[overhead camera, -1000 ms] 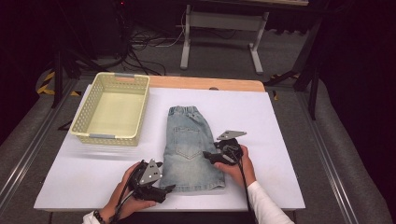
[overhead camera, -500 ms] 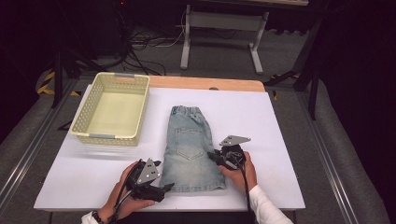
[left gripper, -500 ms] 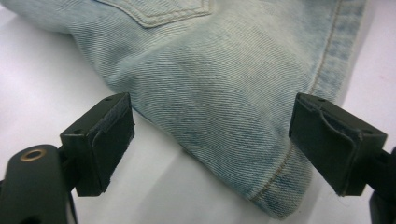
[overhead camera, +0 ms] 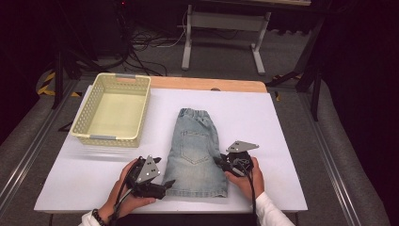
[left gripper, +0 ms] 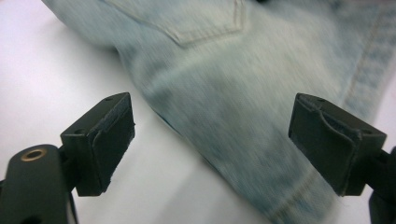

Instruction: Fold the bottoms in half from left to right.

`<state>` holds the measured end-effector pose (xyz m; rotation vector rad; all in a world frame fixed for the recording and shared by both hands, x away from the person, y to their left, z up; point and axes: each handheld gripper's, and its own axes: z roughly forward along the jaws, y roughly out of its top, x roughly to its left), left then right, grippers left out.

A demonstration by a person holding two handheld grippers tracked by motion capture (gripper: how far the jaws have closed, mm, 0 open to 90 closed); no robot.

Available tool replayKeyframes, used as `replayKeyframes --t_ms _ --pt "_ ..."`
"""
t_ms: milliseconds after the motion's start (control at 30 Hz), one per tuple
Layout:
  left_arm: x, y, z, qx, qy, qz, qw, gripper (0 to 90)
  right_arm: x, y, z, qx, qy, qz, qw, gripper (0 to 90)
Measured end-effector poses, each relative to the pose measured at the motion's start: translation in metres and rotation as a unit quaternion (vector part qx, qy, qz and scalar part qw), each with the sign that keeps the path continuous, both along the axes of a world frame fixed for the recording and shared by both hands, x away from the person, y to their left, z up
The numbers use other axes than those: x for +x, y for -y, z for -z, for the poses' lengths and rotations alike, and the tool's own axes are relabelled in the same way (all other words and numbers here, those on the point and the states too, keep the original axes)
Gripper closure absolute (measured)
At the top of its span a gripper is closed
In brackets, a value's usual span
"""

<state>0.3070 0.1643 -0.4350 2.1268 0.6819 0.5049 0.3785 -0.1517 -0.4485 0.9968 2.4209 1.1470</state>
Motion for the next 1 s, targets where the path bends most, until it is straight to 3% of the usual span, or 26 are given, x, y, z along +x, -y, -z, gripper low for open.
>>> replayKeyframes --t_ms 100,267,300,367,533,633,733,800,1000 --pt "0.013 0.006 -0.008 -0.005 0.007 -0.002 1.0 15.7 0.004 0.001 -0.003 -0.007 0.016 -0.006 0.9998 63.3" --pt "0.04 0.02 -0.013 -0.001 0.022 -0.018 0.9996 15.7 0.018 0.0 -0.012 -0.002 0.056 0.031 0.998 45.5" --pt "0.044 0.022 -0.014 -0.001 0.022 -0.022 0.9995 15.5 0.022 0.0 -0.014 0.009 0.067 0.036 0.9971 42.6" --pt "0.057 0.027 -0.014 0.0 0.02 -0.032 0.9993 15.4 0.029 0.0 -0.017 0.022 0.077 0.037 0.9961 39.8" --pt "0.09 0.039 -0.017 -0.003 0.023 -0.062 0.9978 15.7 0.048 -0.006 -0.025 0.028 0.112 0.049 0.9922 37.4" --pt "0.108 0.042 -0.02 -0.017 0.014 -0.074 0.997 16.1 0.064 -0.011 -0.029 0.031 0.108 0.055 0.9921 38.4" --pt "0.124 0.046 -0.022 -0.014 0.017 -0.097 0.9951 17.5 0.08 -0.014 -0.029 0.037 0.097 0.063 0.9926 38.4" --pt "0.135 0.049 -0.021 -0.009 0.011 -0.109 0.994 18.8 0.093 -0.019 -0.027 0.027 0.083 0.065 0.994 38.4" --pt "0.161 0.048 -0.004 -0.012 -0.035 -0.148 0.9883 21.0 0.113 -0.029 -0.016 0.002 0.058 0.065 0.9962 37.7"
